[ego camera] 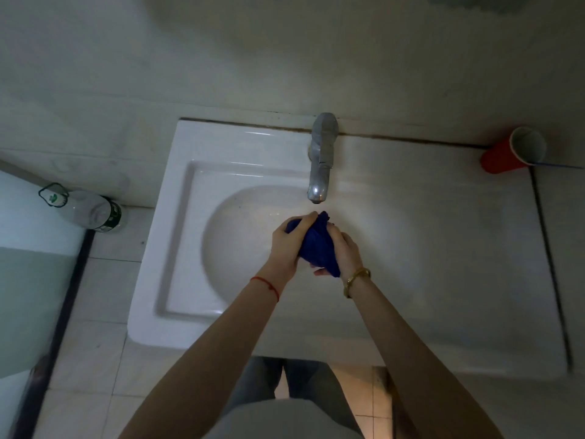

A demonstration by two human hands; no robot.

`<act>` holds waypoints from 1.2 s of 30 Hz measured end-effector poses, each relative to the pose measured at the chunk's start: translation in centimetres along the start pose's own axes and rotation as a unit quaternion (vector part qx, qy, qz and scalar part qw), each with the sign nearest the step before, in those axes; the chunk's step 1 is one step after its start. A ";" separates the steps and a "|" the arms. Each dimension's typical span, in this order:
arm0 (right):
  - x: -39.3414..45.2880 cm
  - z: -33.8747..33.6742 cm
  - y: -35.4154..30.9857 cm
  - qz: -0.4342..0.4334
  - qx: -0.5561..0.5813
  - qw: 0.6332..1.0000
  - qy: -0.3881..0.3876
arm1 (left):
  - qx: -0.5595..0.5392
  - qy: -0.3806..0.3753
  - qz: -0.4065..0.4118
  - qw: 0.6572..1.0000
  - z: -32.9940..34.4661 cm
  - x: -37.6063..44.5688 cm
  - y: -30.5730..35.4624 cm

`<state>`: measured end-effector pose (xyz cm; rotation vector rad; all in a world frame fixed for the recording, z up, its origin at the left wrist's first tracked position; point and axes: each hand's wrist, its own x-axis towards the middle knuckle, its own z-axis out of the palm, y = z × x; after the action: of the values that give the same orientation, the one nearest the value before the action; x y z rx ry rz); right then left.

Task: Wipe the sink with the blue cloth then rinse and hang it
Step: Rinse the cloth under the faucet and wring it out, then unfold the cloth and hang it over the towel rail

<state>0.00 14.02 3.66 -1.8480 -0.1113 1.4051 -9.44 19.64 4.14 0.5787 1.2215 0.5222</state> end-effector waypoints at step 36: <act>-26.9 33.4 15.9 -0.147 -0.273 0.880 -0.361 | -0.067 0.207 0.211 0.953 -42.7 -30.5 -4.6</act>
<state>-44.42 7.31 12.19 -1.5058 -1.2216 1.8866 -58.27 1.84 12.68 0.6361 1.4480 1.1226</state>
